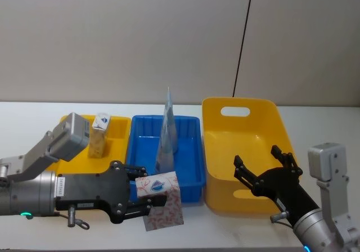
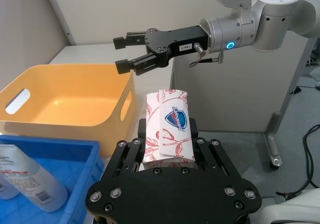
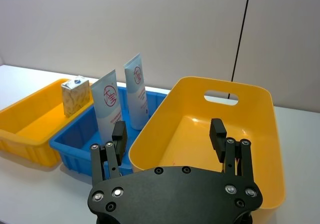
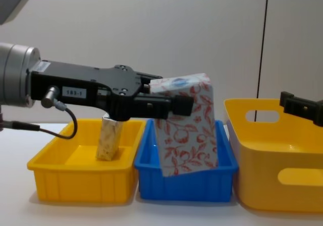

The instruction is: Bimanual collaborative sorting of washing and personal care products

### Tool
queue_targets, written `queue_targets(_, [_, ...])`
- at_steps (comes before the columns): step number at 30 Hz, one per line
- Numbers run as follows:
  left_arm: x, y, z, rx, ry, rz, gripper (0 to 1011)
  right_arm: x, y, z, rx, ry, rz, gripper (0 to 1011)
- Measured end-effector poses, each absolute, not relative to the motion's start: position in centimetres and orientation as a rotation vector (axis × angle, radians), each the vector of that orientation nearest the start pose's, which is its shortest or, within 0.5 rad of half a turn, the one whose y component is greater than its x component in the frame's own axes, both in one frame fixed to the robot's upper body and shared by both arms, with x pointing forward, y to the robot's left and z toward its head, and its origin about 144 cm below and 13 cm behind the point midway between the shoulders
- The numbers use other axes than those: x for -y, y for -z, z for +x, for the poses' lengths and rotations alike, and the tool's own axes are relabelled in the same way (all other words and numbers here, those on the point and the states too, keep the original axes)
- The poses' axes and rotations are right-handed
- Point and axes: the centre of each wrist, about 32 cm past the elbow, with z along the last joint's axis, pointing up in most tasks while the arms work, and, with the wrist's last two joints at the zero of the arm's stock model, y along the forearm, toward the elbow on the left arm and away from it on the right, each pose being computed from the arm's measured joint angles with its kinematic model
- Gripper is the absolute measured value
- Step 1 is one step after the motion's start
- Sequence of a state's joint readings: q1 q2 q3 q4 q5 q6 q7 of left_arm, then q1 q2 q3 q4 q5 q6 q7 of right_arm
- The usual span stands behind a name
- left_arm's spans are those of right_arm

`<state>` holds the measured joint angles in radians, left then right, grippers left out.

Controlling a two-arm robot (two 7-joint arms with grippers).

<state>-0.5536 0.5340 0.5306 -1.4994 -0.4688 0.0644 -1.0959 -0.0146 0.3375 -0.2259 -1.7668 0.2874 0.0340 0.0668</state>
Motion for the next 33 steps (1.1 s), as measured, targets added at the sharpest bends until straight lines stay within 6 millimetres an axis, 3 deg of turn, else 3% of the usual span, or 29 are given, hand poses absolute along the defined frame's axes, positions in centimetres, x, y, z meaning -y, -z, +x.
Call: queue_targets(33, [-23.3, -127.6, 57.3, 0.210, -0.056, 0.148, 383, 24.5, -119.1, 44.7, 0.072, 1.165, 0.037, 1000])
